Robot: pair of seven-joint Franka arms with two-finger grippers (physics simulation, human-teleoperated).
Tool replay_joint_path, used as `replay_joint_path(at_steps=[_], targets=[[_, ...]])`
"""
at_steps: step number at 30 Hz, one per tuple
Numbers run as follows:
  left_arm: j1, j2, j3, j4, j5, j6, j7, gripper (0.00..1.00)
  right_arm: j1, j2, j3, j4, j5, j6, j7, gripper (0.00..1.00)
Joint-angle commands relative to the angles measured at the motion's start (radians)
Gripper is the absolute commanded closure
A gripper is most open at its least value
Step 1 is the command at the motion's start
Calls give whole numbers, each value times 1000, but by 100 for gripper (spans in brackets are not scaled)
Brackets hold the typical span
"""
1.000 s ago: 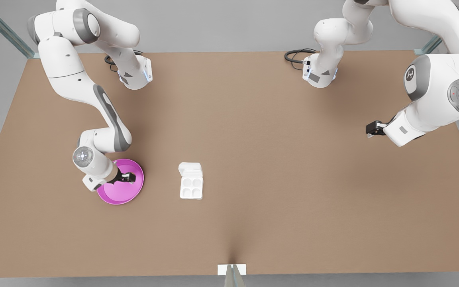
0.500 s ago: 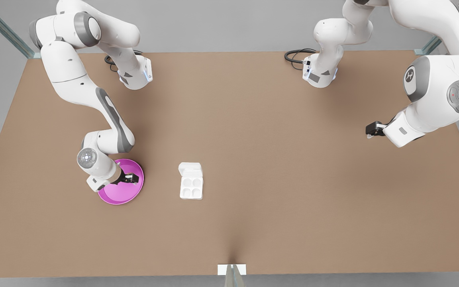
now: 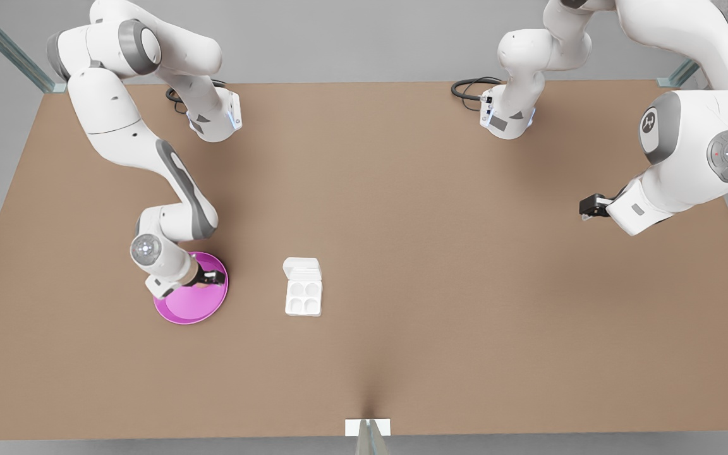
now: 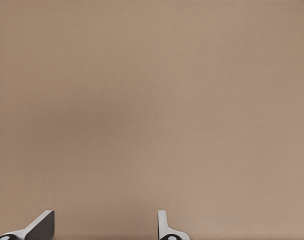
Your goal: Pack egg into the box and close the box lid
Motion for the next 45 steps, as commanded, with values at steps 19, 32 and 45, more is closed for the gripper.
replay_joint_path(at_steps=[19,32,45], targets=[[0,13,0,0,1,0,1,0,0,1,1,-7,3,0,1,59],[0,28,0,0,1,7,-1,0,0,-26,38,87,-6,-78,-54,60],[0,28,0,0,-1,7,-1,0,166,93,79,427,7,-224,50,60]])
